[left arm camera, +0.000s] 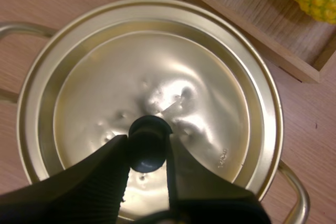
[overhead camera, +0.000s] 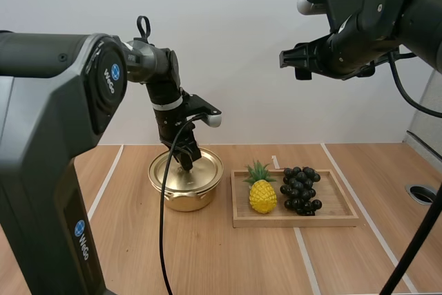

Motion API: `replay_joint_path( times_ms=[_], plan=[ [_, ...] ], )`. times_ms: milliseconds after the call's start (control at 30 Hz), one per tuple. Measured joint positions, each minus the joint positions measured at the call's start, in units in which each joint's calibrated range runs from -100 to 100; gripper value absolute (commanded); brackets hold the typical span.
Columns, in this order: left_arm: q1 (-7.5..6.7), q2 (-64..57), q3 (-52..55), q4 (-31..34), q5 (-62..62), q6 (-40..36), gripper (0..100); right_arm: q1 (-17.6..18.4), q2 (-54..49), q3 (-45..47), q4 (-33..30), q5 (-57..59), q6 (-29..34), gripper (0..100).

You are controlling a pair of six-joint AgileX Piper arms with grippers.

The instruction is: Open the pot, put the pineapple inside, and close it

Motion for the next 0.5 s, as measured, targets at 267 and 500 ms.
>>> replay_joint_path(
  times_ms=[267, 500],
  plan=[
    [0.00, 0.00, 0.00, 0.11, 0.00, 0.00, 0, 0.00, 0.00, 0.00, 0.00, 0.00, 0.00, 100],
    [0.00, 0.00, 0.00, 0.11, -0.19, 0.00, 0, 0.00, 0.00, 0.00, 0.00, 0.00, 0.00, 100]
  ],
)
